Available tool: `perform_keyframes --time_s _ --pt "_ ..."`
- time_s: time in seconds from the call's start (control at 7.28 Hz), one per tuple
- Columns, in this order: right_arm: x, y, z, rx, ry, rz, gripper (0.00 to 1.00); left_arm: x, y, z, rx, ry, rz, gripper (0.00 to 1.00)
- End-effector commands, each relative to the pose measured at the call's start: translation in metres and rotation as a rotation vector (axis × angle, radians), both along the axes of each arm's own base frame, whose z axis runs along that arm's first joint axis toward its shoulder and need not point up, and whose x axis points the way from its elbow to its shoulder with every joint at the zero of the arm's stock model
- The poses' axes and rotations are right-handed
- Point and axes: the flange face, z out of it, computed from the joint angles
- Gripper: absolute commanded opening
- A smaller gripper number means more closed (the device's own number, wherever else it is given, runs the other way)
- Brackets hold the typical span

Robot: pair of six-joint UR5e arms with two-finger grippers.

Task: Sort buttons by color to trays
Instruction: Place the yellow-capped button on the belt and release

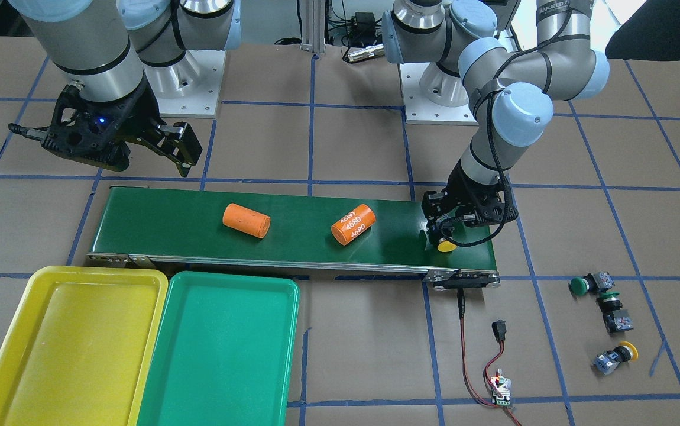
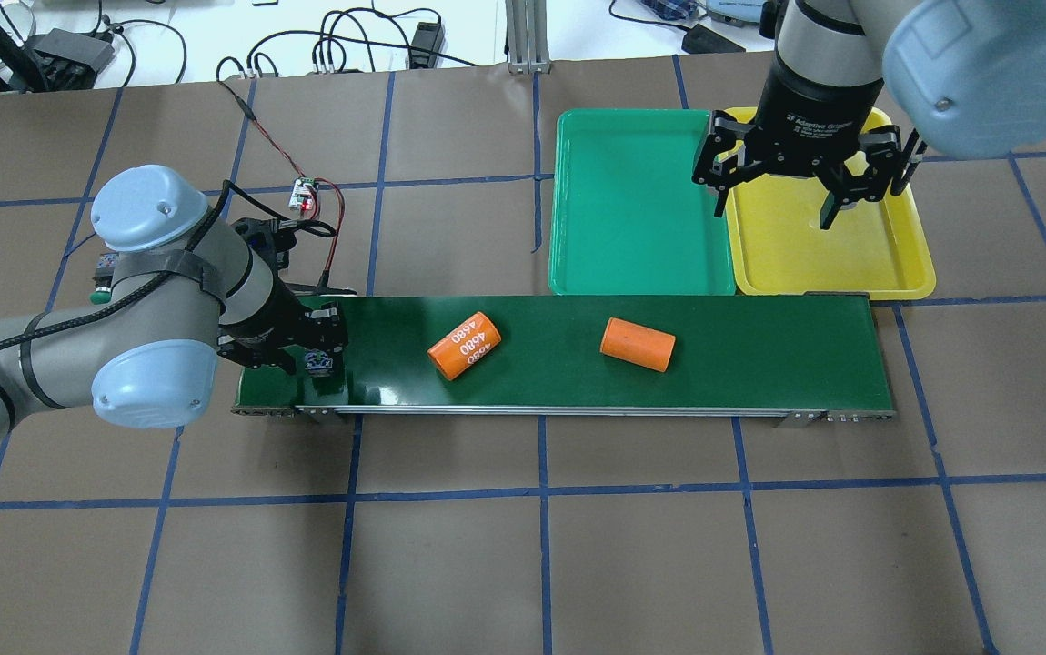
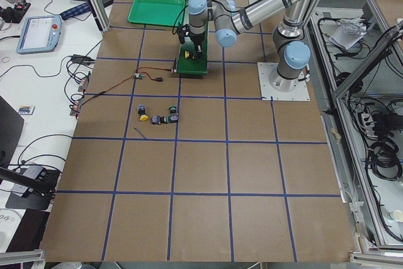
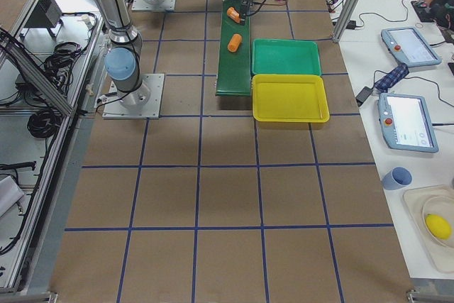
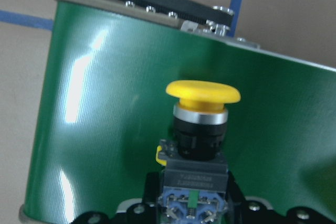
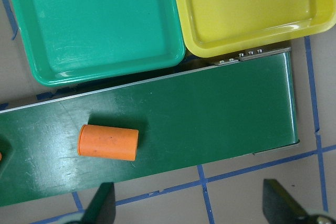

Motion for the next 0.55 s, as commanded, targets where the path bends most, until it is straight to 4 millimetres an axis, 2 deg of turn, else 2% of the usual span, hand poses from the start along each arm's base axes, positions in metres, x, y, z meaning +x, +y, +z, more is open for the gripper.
perform_keyframes --time_s 0.0,0.14,0.27,0.41 --pt "0.0 0.001 -0.002 0.005 0.0 0.0 1.0 0.033 -0.044 0.043 0.026 -0.048 -0.104 1.0" --pt "0.0 0.001 -0.002 0.005 0.0 0.0 1.0 0.063 -0.086 0.078 -0.002 -0.081 -0.226 1.0" --pt "0.0 0.001 -0.002 0.005 0.0 0.0 1.0 0.09 -0.13 0.08 -0.024 -0.095 -0.31 1.0" --pt "0.0 0.001 -0.002 0.004 -0.001 0.0 1.0 0.141 -0.166 0.065 -0.025 -0.093 -0.414 1.0"
